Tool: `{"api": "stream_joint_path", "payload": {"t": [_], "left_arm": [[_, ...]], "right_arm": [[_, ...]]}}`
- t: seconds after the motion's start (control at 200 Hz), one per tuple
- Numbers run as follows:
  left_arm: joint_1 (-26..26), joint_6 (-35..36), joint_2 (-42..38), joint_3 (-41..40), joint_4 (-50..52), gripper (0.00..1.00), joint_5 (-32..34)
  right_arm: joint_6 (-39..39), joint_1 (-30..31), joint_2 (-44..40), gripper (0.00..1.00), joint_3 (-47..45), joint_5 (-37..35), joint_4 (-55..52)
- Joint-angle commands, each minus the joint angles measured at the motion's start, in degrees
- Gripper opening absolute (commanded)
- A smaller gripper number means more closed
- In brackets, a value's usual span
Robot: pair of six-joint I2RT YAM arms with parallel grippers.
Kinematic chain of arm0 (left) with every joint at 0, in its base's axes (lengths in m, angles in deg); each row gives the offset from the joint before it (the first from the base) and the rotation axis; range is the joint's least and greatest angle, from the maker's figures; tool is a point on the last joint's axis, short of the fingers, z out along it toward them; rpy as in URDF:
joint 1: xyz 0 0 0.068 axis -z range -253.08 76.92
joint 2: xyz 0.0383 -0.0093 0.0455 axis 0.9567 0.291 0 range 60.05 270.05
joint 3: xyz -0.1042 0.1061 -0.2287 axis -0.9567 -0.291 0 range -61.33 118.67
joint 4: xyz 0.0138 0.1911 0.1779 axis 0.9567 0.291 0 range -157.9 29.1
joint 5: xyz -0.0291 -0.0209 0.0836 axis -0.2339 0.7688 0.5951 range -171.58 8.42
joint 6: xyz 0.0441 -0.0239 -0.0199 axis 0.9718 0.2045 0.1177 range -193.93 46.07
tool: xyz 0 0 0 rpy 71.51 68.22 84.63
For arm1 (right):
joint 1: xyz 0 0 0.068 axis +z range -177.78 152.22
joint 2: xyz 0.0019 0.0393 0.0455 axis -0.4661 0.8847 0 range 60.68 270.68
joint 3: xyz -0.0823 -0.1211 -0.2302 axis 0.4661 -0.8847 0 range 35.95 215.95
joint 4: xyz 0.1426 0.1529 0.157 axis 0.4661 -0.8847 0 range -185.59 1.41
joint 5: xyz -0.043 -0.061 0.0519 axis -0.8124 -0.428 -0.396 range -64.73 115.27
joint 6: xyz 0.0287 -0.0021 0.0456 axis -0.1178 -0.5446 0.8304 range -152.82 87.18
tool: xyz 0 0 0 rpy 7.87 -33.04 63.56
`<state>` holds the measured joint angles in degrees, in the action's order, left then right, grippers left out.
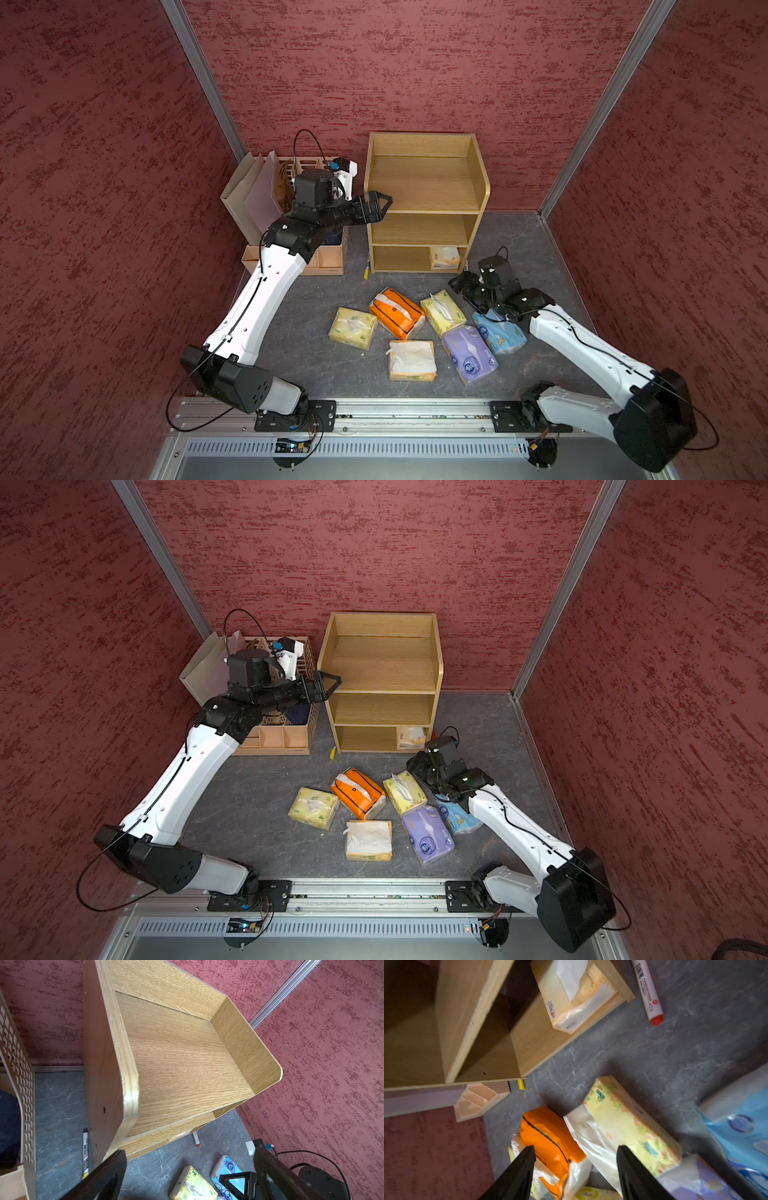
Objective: Remove the tissue boxes from the shelf
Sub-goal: Place the box of tissues at the center of the board, then pick up a box of tissues from the shelf.
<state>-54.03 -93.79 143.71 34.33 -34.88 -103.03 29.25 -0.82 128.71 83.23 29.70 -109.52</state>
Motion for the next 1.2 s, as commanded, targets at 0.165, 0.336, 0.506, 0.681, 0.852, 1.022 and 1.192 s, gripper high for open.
{"api": "stream_joint_path", "payload": {"t": [0.165,0.336,0.506,0.681,0.852,1.022,1.192], "left_arm": [[0.2,2.1,0.3,0.7,0.9,1.00,-0.7],[0.4,1.6,-0.1,-0.4,0.4,1.00,-0.9],[0.9,1.0,0.0,-0.6,0.3,1.00,-1.2],[1.4,0.7,-0.6,-2.6,-0.4,1.00,-0.9],[1.8,0.0,-0.4,-2.5,-0.2,1.00,-0.9],[2.5,-0.2,-0.3,-2.4,-0.3,1.00,-0.2],[2.6,-0.4,0.0,-3.2,-1.1,1.00,0.3]], "right_arm": [[21.2,-1.7,12.4,0.66,-8.7,-2.1,37.4],[21.5,-1.6,17.5,0.67,-4.3,-7.8,34.5],[23.5,-1.6,20.2,0.68,-3.0,-13.2,34.8],[26.3,-1.7,26.5,0.68,-1.2,-12.8,38.4],[27.4,-1.7,29.2,0.68,0.5,-15.4,39.3],[29.8,-1.7,31.5,0.69,1.9,-17.2,40.0],[31.4,-1.7,35.3,0.69,4.4,-17.0,40.9]]}}
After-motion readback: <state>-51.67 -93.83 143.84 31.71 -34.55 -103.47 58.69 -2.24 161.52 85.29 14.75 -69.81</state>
